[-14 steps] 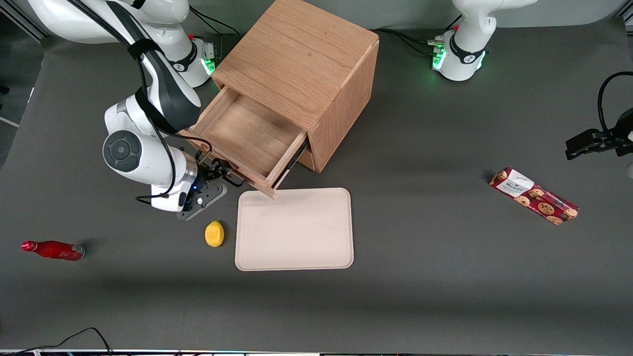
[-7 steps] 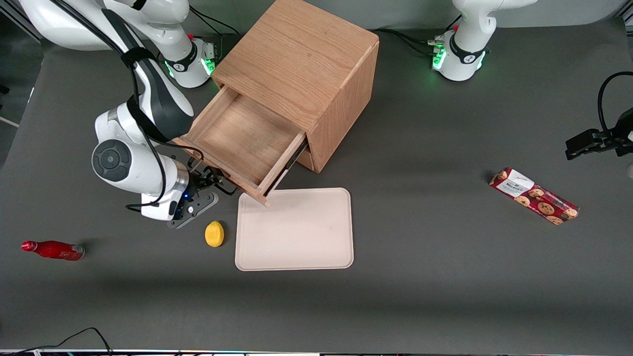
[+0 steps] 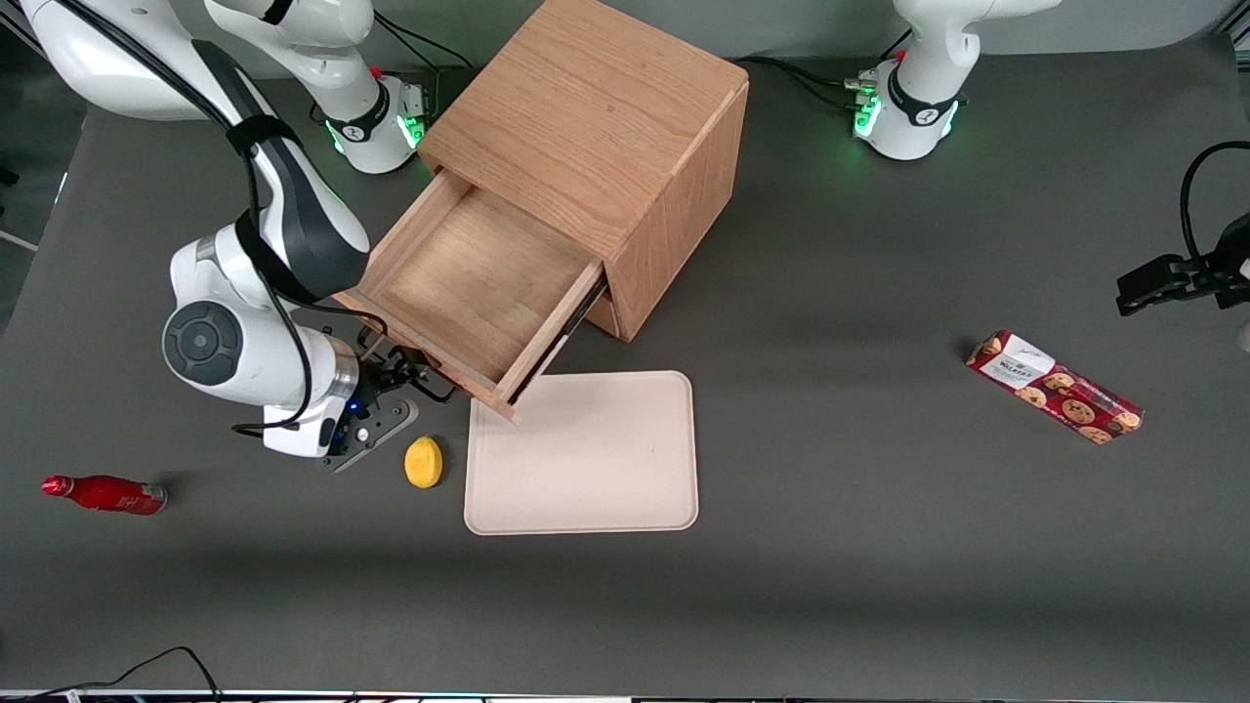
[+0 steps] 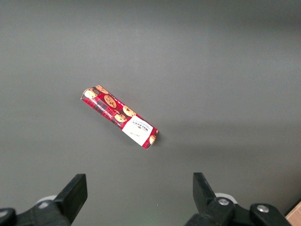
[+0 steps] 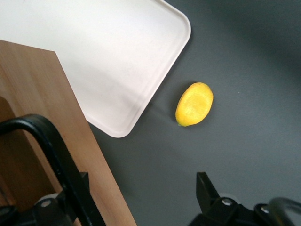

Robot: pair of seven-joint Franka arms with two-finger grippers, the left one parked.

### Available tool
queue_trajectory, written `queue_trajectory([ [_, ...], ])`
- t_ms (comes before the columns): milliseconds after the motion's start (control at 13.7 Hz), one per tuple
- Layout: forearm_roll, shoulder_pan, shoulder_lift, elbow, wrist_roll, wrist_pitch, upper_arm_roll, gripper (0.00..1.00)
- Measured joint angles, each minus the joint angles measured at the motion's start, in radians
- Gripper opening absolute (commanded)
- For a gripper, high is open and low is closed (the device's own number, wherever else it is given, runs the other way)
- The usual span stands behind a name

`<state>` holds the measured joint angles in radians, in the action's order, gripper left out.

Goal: Open upper drawer
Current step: 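Keep pulling the drawer further out with the right gripper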

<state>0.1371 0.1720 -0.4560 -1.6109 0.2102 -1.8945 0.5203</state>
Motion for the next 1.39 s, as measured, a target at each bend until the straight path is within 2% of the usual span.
queue_trajectory([
  [1095, 0.012, 0.001, -0.035, 0.062, 0.020, 0.025, -0.031, 1.00],
  [1387, 0.017, 0.001, -0.034, 0.097, 0.020, 0.087, -0.032, 1.00],
])
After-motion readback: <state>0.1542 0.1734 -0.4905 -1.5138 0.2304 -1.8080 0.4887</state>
